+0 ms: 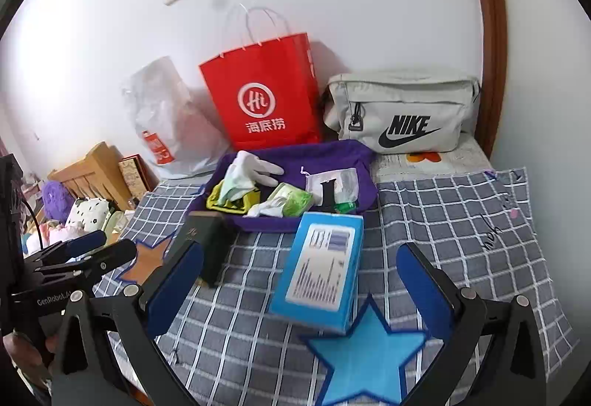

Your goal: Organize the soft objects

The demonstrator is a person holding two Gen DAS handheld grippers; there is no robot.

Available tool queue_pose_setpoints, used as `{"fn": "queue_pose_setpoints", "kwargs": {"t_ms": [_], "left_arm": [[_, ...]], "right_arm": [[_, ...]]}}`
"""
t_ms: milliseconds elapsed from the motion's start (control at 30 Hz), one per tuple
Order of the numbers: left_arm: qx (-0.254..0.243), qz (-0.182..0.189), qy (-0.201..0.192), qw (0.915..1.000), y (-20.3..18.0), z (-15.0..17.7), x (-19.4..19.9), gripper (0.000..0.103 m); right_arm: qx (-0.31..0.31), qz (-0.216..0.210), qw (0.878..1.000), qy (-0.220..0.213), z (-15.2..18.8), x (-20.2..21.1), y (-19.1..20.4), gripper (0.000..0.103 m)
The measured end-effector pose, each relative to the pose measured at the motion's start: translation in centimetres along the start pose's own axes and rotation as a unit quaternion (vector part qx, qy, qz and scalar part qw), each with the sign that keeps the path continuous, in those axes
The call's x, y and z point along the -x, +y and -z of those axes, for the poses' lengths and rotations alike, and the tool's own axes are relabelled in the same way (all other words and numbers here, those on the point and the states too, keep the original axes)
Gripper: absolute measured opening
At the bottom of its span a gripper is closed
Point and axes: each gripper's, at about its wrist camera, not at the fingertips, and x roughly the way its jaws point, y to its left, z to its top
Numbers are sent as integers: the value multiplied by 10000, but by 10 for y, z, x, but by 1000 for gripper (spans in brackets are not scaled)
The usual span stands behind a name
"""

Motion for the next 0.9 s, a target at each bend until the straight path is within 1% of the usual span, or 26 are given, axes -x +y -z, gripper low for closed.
{"fn": "queue_pose_setpoints", "kwargs": {"t_ms": [133, 200, 467, 633, 900], "left_arm": [[7, -104, -137, 9999, -1, 21, 25, 97], [-68, -247, -189, 9995, -5, 30, 36, 97], [-252, -615, -613, 9959, -20, 47, 76, 97], [-261, -654, -671, 9953, -23, 54, 84, 97], [-239, -594, -689, 9956, -24, 58, 86, 97]], "right_arm": [[114, 107, 9999, -55, 21, 28, 9, 103], [177, 170, 9997, -83, 32, 40, 13, 103], [357, 407, 9981, -293, 55, 74, 23, 103], [469, 426, 9974, -336, 61, 83, 27, 103], [512, 452, 9969, -380, 66, 90, 31, 103]]}}
